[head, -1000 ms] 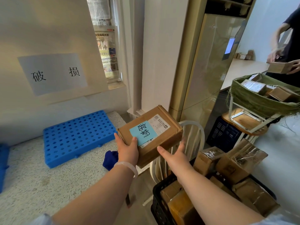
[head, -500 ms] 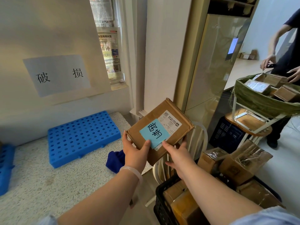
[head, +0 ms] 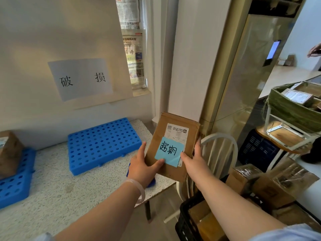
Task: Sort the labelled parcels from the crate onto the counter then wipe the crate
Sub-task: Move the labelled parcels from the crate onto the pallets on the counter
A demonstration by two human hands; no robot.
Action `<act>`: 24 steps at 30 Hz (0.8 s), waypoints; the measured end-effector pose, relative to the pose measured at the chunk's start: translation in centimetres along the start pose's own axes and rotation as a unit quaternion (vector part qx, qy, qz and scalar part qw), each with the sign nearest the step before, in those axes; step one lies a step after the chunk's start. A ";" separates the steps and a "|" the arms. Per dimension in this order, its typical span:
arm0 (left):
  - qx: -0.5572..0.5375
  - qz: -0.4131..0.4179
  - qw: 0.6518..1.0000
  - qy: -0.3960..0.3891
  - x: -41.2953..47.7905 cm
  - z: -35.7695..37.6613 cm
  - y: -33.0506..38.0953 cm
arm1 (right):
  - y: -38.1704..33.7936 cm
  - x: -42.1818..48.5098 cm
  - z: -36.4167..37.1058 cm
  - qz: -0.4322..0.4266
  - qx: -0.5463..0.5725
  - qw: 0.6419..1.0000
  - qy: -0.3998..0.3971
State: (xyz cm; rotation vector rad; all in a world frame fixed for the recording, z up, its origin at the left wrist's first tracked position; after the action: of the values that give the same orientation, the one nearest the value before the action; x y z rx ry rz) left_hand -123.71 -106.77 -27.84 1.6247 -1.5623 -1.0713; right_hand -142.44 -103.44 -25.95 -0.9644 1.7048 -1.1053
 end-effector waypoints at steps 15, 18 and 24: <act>0.034 -0.014 0.999 -0.001 1.3 -17.5 -10.5 | -3.6 -1.0 21.8 -0.141 -0.201 0.960 -0.134; 0.062 -0.028 0.998 0.005 1.3 -21.9 -13.0 | -4.6 -1.7 26.8 -0.154 -0.210 0.949 -0.178; 0.097 -0.039 0.994 0.026 0.9 -30.4 -18.7 | -4.7 -4.0 36.9 -0.151 -0.261 0.915 -0.268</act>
State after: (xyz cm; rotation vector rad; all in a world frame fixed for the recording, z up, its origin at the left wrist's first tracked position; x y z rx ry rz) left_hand -88.15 -108.67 -30.17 1.8420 -1.6218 -0.9342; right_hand -105.96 -111.29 -29.19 -1.7334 1.4277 -0.4753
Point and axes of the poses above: each hand's wrist, its own x-axis towards the middle knuckle, its own z-axis out of the palm, y = z × x, the point moved 4 cm from there along x, towards the middle knuckle, and after that the axes turned 2 degrees about x, right-handed, at the moved point
